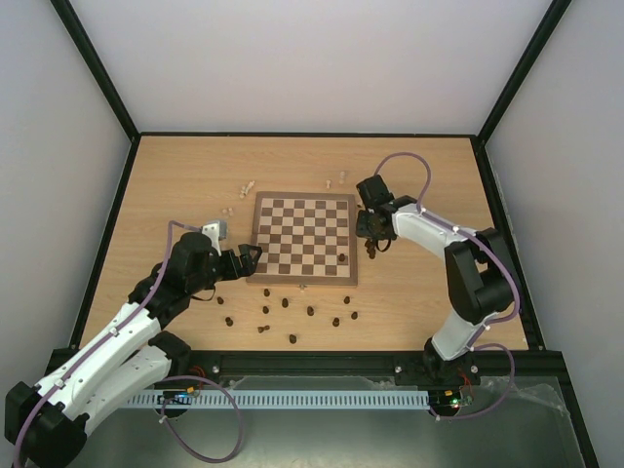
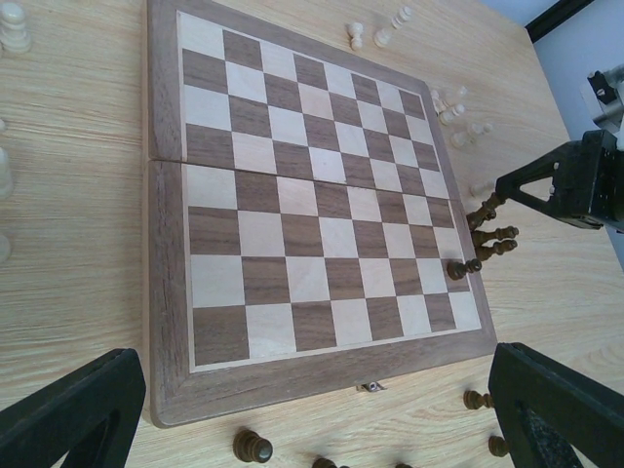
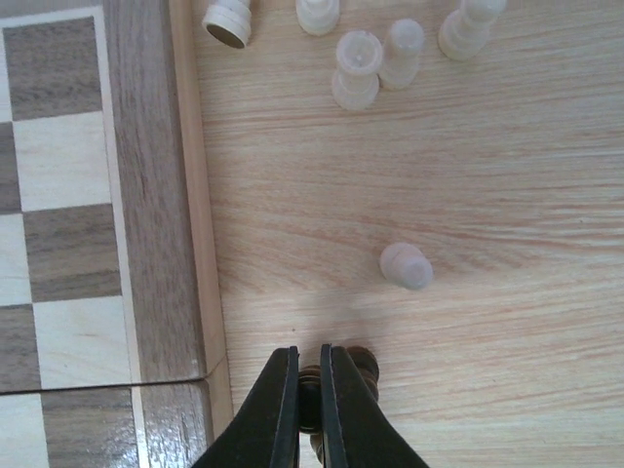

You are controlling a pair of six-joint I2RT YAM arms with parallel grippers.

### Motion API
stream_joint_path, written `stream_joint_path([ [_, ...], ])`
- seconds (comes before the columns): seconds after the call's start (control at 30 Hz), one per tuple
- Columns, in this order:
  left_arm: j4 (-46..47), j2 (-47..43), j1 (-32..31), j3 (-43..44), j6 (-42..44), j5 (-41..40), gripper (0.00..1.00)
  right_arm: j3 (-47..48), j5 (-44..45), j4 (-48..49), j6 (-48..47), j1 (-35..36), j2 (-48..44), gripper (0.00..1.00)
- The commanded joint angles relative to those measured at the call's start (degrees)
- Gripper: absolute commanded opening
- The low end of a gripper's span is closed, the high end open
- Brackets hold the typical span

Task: Set up the chess pieces on the board
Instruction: Pick up the chess piece at the center of the board.

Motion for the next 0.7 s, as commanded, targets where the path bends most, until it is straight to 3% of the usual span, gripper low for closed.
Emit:
stream_joint_path([
  [0.0, -0.23, -0.58, -0.28, -1.0, -0.22, -0.46, 1.0, 1.87, -0.3, -0.59, -0.64, -0.16, 2.33, 0.01],
  [0.67, -0.33, -0.51, -0.32, -1.08, -0.46, -0.81, 0.99, 2.65, 2.07, 4.39, -0.54, -0.16, 3.33, 0.02],
])
